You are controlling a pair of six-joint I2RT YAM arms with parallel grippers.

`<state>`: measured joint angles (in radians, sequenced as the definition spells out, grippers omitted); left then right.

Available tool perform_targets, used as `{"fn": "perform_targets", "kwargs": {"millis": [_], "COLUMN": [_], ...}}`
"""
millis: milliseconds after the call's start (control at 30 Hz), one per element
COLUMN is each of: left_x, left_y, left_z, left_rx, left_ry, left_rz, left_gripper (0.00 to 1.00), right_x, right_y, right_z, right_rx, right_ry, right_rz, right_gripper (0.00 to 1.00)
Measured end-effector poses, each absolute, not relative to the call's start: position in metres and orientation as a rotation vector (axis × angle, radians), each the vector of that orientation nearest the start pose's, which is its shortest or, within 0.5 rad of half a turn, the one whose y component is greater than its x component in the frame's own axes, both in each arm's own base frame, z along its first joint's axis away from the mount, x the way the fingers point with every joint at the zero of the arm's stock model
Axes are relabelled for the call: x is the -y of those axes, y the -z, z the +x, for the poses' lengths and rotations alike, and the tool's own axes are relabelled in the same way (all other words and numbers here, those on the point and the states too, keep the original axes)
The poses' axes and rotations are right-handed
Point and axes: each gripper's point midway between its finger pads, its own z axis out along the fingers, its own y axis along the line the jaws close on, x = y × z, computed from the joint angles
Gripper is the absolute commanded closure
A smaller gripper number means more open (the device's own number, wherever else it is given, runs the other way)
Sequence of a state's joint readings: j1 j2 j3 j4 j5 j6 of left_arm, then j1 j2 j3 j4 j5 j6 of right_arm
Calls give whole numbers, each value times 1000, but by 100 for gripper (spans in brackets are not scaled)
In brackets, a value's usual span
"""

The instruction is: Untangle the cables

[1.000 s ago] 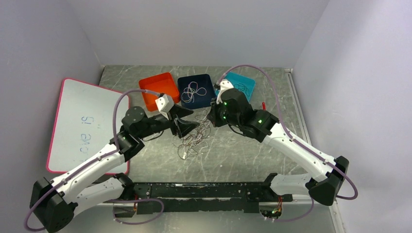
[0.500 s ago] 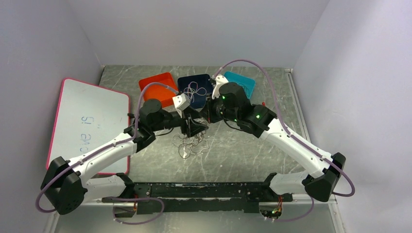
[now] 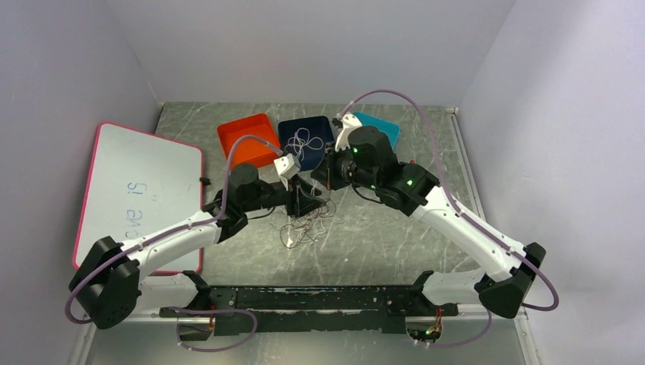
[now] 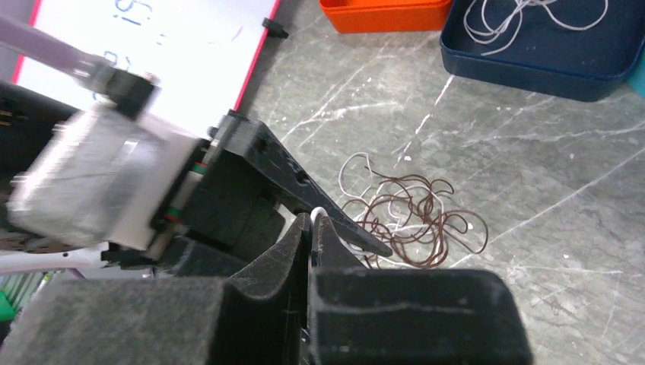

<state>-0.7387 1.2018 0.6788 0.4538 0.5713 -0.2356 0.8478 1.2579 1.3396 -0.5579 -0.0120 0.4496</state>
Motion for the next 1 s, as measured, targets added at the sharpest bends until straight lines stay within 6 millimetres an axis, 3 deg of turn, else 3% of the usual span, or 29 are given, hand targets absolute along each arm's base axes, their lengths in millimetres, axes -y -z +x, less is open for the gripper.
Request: {"fn": "perform_targets", "kwargs": {"millis": [400, 567, 700, 1000], "left_x": [329, 327, 325, 324], "left_y": [-186, -155, -132, -102], "left_z": [210, 208, 205, 203], "left_rx": [-1657, -1731, -1790, -1851], "left_ry": [1205, 1208, 1210, 1216], "left_rz": [828, 817, 809, 792], "left_gripper": [63, 65, 65, 63], "right_x": [-293, -286, -280, -263], "right_y": [-347, -369, -392, -445], "right_z": [233, 230, 229, 228], "right_rx": [-1971, -1903, -1838, -1705], "right_ry": [-876, -896, -909, -894], "right_rz": [-382, -358, -338, -295], "right_gripper": [100, 100, 100, 100]}}
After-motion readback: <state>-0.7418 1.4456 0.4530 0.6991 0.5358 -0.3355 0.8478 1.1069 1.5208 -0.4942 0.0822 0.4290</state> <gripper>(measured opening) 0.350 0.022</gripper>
